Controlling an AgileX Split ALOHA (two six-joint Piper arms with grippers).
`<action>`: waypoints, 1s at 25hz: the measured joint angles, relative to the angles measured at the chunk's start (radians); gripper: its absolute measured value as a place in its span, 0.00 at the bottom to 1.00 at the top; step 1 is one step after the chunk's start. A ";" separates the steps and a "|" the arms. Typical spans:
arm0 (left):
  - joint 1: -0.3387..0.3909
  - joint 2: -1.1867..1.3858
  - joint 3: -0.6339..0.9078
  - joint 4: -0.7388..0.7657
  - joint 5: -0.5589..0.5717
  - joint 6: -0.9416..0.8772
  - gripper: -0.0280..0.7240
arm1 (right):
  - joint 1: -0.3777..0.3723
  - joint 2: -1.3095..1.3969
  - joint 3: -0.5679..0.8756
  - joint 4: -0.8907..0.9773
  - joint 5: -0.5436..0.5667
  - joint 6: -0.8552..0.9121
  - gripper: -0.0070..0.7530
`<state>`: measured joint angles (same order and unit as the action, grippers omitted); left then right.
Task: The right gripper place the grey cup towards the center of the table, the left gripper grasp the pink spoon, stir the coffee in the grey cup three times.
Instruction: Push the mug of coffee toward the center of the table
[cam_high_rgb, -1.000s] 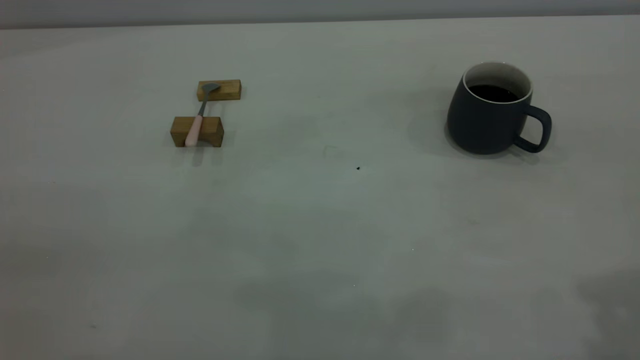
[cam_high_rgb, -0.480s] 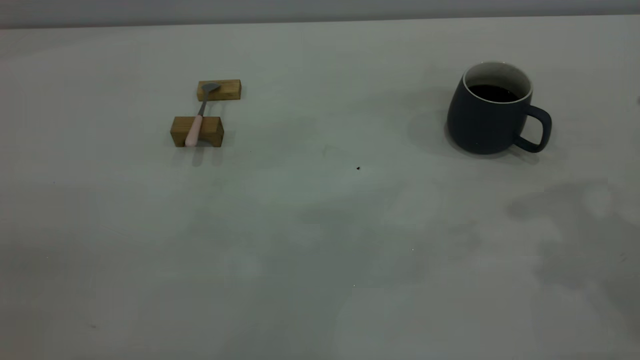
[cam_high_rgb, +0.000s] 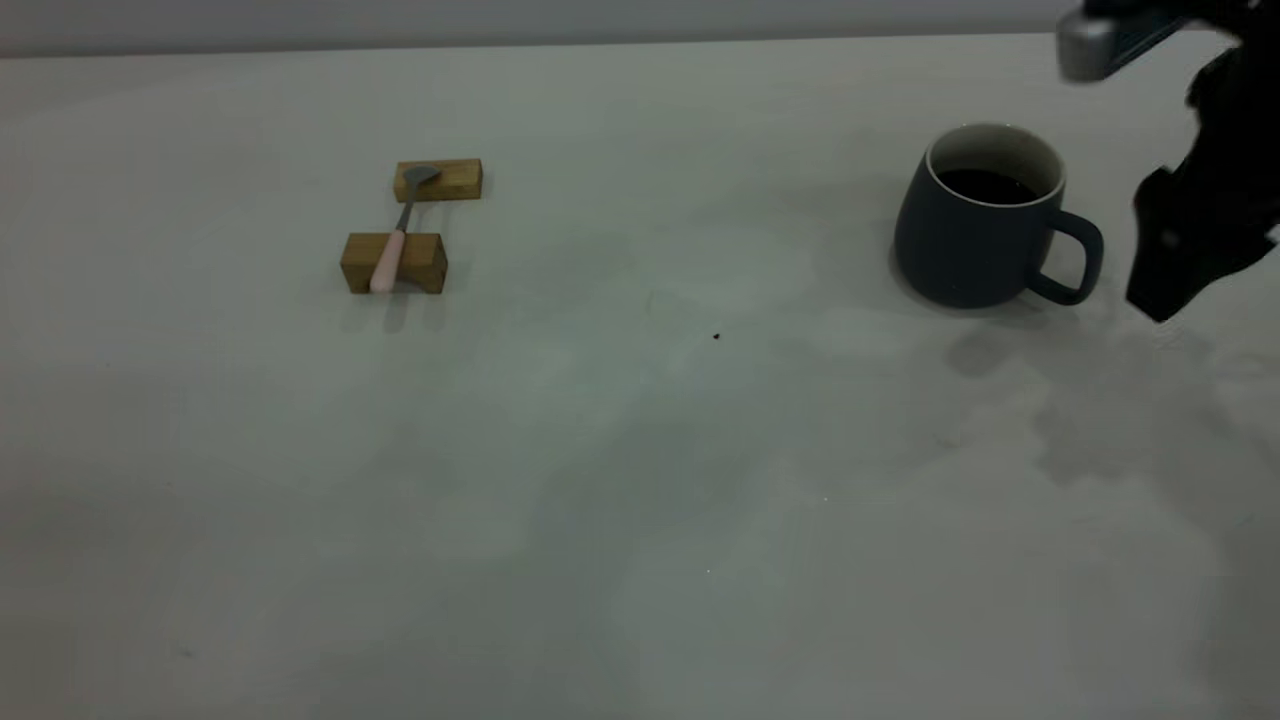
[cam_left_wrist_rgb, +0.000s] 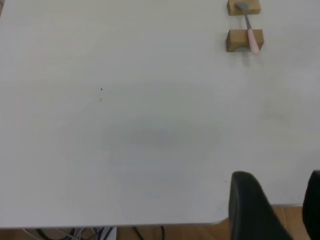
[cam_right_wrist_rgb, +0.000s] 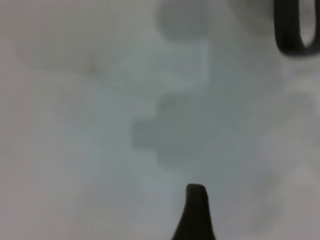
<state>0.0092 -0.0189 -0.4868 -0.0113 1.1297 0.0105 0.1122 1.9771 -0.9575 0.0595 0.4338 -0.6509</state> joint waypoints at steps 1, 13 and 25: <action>0.000 0.000 0.000 0.000 0.000 0.000 0.49 | 0.000 0.017 -0.007 0.000 -0.024 -0.023 0.92; 0.000 0.000 0.000 0.000 0.000 0.000 0.49 | -0.003 0.149 -0.178 -0.024 -0.045 -0.064 0.92; 0.000 0.000 0.000 0.000 0.001 0.000 0.49 | -0.010 0.263 -0.281 -0.028 -0.036 -0.060 0.90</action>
<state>0.0092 -0.0189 -0.4868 -0.0113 1.1307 0.0105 0.1018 2.2404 -1.2387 0.0315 0.3975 -0.7108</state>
